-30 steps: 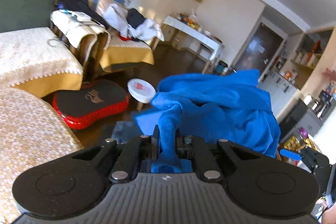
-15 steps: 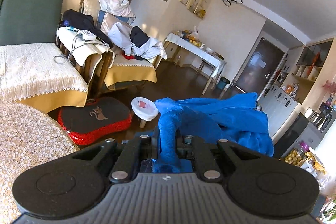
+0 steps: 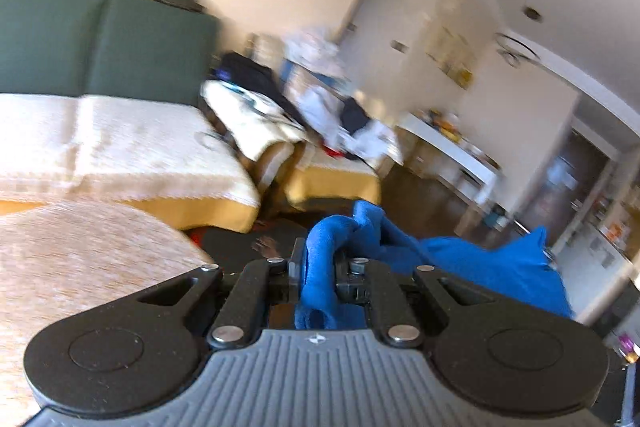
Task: Fold clothes
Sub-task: 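Lift the blue garment with both grippers and carry it over the table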
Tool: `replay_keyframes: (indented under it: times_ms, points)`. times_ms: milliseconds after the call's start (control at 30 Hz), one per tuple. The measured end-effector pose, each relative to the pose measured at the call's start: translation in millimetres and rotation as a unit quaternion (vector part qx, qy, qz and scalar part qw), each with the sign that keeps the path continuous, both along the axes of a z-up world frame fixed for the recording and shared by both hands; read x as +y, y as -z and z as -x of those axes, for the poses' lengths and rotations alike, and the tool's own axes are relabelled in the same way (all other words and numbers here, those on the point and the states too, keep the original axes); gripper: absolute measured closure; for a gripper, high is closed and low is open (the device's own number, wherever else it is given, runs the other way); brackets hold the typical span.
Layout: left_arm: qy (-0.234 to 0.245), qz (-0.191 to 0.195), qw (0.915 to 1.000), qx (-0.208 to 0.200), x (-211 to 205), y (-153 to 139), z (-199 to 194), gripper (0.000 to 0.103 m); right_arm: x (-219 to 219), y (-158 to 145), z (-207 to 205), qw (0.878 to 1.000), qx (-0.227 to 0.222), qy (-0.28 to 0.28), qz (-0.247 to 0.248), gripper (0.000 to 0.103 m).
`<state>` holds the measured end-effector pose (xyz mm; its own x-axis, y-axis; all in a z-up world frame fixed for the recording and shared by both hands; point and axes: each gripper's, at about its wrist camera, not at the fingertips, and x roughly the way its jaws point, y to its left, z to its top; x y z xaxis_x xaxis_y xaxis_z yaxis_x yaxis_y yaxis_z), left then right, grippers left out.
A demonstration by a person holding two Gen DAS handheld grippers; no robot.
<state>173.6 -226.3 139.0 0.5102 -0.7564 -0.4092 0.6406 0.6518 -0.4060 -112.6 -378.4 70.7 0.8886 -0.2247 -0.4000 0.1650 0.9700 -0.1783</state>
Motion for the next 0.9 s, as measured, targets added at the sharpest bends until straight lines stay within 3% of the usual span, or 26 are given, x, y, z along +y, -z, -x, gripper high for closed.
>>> replay_keyframes:
  times_ms: [167,400,500,700,900]
  points:
    - [-0.059,-0.024,0.9979,-0.010,41,-1,-30,0.094,6,-13,-36,0.996,-0.011,-0.063,-0.058,0.000]
    - [-0.118,-0.076,0.9901,0.005,115,26,-79,0.094,50,16,-114,0.979,0.035,-0.143,-0.137,0.000]
    - [-0.148,-0.110,0.9828,0.011,152,47,-97,0.094,82,37,-144,0.966,0.068,-0.176,-0.179,0.000]
    - [-0.211,-0.138,0.9669,0.041,243,82,-121,0.094,169,86,-185,0.931,0.142,-0.249,-0.228,0.000]
    - [-0.267,-0.155,0.9495,0.054,326,96,-125,0.094,263,117,-206,0.895,0.198,-0.328,-0.229,0.000]
